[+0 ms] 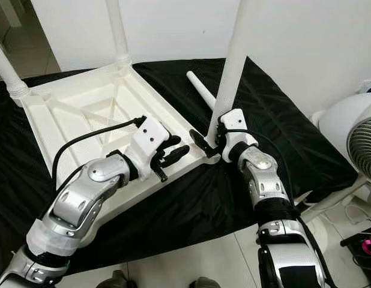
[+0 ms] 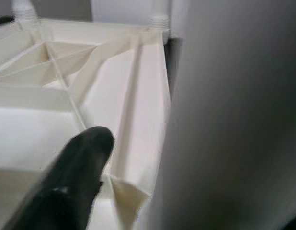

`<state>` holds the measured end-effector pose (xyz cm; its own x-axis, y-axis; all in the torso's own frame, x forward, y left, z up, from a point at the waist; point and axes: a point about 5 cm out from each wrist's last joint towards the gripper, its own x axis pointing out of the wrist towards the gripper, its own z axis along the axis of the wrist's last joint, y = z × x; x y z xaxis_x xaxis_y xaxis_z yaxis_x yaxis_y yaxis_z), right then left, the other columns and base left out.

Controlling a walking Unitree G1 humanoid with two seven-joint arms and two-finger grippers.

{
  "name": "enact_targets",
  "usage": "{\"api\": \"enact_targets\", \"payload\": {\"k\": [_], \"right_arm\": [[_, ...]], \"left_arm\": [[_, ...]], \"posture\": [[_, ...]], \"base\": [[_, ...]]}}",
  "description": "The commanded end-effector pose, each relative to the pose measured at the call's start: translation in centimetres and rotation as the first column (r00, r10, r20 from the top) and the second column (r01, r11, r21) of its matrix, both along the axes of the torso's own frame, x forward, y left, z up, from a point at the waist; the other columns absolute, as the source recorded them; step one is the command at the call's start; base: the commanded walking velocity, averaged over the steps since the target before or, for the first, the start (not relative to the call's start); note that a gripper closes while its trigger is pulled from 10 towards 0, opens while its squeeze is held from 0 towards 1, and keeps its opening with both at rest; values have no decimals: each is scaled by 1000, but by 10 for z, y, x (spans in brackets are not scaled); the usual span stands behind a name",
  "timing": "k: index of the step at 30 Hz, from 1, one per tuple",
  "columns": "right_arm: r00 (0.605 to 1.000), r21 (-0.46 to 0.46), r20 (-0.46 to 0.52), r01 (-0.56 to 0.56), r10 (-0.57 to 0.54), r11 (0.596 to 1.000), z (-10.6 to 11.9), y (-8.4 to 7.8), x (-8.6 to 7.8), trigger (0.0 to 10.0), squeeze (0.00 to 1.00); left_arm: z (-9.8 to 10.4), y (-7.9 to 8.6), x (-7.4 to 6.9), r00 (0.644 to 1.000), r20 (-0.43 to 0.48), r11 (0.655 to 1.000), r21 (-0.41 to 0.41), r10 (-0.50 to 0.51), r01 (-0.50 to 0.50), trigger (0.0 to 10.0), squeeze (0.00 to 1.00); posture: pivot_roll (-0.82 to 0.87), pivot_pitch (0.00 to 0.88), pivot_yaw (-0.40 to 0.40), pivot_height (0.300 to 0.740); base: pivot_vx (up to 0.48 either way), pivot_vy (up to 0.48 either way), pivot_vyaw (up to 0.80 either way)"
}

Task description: Building children table

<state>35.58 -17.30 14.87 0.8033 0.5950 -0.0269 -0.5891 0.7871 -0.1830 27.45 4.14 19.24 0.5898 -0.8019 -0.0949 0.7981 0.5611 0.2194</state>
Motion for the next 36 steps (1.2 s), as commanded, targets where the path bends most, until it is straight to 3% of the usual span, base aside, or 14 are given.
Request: {"api": "enact_targets", "payload": {"k": [1, 11, 12, 15, 24, 30, 36], "right_arm": [[1000, 1, -8, -22, 22, 1000, -2, 1, 1, 0, 0], [997, -8, -66, -29, 29, 1000, -15, -4, -1, 0, 0], [997, -1, -73, -19, 19, 1000, -17, -5, -1, 10000, 0], [996, 14, -86, 2, -1, 1000, -21, -6, -1, 10000, 0], [977, 78, -79, 203, -197, 976, -28, 0, -2, 10000, 0], [944, 154, -60, 331, -326, 931, -22, 16, -7, 10000, 0], [887, 236, -131, 461, -442, 856, -23, 33, -14, 10000, 0]], "left_arm": [[-2, 2, 0, 1000, 2, 1000, 19, 8, -8, 10000, 0], [-1, 2, 0, 1000, 2, 1000, 14, 23, -23, 10000, 0], [-2, 3, -1, 1000, 0, 1000, 14, 27, -27, 10000, 0], [-2, 3, -1, 999, -3, 999, 14, 32, -31, 10000, 0], [-4, 4, 0, 999, -4, 999, 4, 52, -52, 10000, 0], [-10, 9, -1, 997, -25, 997, 4, 76, -76, 10000, 0], [-11, 12, 2, 993, -27, 994, -4, 113, -114, 10000, 0]], "posture": [[-52, 18, 10, 740], [-40, 20, -1, 740], [-38, 20, -2, 740], [-37, 20, -2, 740], [-43, 6, -14, 740], [-49, 1, -27, 740], [-47, 0, -35, 740]], "base": [[0, 0, 0], [0, 0, 0], [0, 0, 0], [0, 0, 0], [0, 0, 0], [0, 0, 0], [0, 0, 0]]}}
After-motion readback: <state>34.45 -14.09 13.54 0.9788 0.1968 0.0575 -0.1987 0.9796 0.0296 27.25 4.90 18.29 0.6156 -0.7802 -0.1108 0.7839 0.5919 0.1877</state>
